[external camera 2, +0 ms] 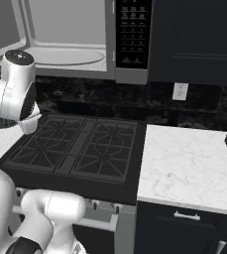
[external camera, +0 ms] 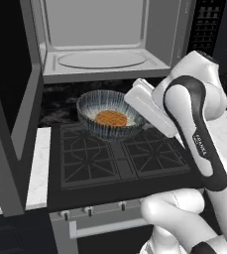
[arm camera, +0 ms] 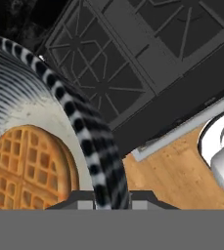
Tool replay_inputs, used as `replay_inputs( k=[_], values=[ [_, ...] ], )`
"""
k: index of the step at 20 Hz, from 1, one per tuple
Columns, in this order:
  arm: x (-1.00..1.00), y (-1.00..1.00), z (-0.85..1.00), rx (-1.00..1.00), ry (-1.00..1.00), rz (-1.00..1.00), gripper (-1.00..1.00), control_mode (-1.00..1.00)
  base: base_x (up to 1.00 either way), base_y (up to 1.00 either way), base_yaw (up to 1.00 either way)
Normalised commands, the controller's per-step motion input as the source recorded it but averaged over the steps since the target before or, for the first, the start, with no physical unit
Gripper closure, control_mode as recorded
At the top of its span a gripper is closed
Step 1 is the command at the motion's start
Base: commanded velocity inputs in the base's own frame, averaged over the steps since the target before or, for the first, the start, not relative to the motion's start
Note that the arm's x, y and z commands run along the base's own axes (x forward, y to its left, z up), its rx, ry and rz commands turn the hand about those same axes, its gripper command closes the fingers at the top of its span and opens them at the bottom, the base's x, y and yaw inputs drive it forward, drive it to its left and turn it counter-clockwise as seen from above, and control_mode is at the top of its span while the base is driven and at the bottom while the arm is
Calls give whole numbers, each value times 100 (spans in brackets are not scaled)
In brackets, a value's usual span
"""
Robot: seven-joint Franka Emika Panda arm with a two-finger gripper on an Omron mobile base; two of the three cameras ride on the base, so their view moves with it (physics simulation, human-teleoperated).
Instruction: Open the microwave, place the bowl with waffle inside the microwave, then close the microwave door and turn it on.
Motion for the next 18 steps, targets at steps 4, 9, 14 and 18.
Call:
replay_inputs(
  k=[4,9,14,18],
  values=[
    [-4,-35,85,0,-1,-9,100,-100,0,0,0],
    [1,-7,97,-4,-8,-12,100,-100,0,0,0],
    [29,-2,82,-6,0,-17,100,-100,0,0,0],
    [22,-37,29,0,0,-23,100,-100,0,0,0]
  ],
)
